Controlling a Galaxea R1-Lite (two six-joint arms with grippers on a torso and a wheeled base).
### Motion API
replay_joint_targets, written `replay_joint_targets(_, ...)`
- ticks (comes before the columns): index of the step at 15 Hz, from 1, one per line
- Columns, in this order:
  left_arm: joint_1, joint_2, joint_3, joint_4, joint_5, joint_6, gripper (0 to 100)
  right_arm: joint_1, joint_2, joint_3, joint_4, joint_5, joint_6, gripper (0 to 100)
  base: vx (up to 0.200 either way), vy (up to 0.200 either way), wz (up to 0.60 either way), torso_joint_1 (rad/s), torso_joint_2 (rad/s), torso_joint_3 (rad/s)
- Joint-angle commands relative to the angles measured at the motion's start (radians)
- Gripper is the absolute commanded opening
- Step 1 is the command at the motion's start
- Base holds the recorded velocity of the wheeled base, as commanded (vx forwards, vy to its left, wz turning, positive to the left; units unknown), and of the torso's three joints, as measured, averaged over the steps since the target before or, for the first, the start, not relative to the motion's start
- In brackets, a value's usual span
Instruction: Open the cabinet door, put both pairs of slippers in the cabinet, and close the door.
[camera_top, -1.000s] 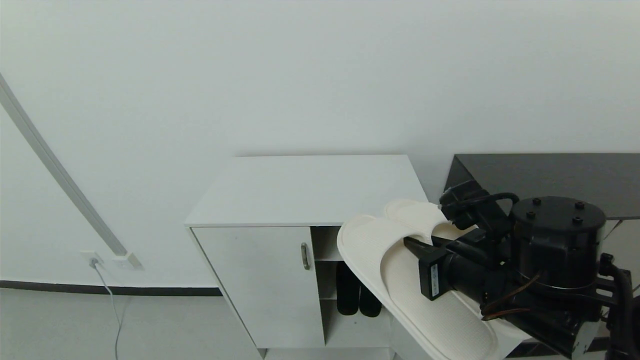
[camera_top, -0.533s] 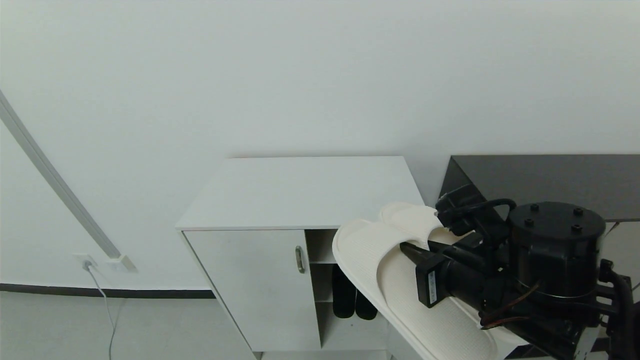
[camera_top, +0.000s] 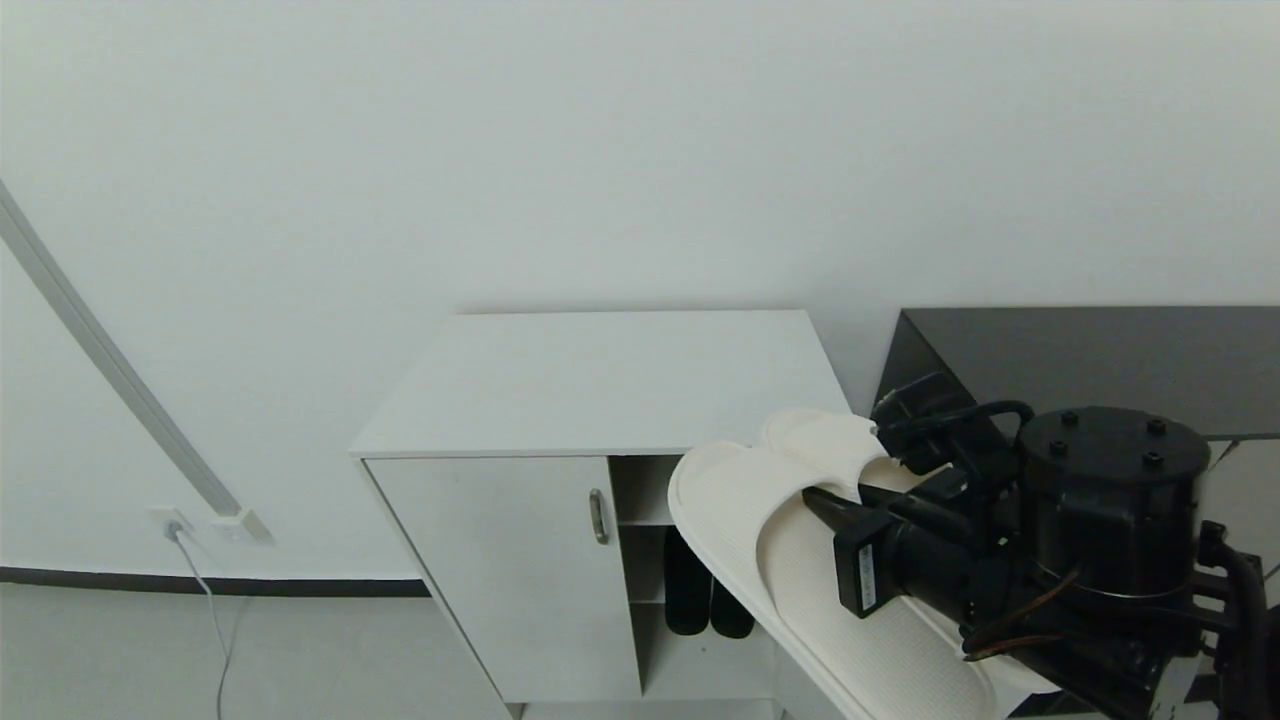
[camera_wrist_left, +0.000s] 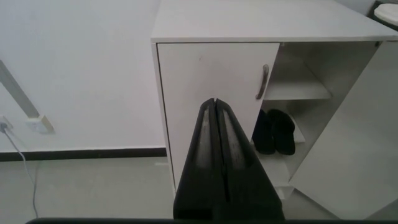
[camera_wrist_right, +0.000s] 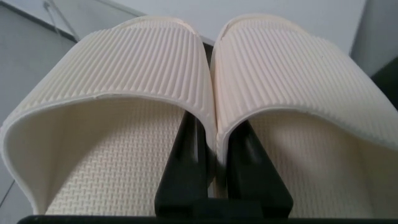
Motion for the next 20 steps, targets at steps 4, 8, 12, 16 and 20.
replay_joint_targets(4, 0.000, 0.001, 0.000, 0.000, -0.001, 0.000, 0, 0.004, 0.004, 0.007, 0.000, -0.001, 0.000, 0, 0.000, 0.000, 0.00, -0.152, 0.36, 0.195)
replay_joint_targets(8, 0.000, 0.001, 0.000, 0.000, -0.001, 0.000, 0, 0.007, 0.002, 0.018, -0.001, -0.001, 0.000, 0, 0.000, 0.000, 0.00, -0.173, 0.41, 0.227)
replay_joint_targets(12, 0.000, 0.001, 0.000, 0.000, -0.001, 0.001, 0, 0.009, 0.002, 0.036, -0.029, -0.002, -0.002, 0, 0.000, 0.000, 0.00, -0.233, 0.54, 0.311)
replay_joint_targets(16, 0.000, 0.001, 0.000, 0.000, -0.001, 0.000, 0, 0.011, 0.004, 0.042, -0.029, 0.001, -0.025, 0, 0.000, 0.000, 0.00, -0.212, 0.54, 0.322)
replay_joint_targets(20, 0.000, 0.001, 0.000, 0.000, -0.001, 0.000, 0, 0.012, 0.004, 0.045, -0.029, 0.002, -0.025, 0, 0.000, 0.000, 0.00, -0.192, 0.52, 0.315)
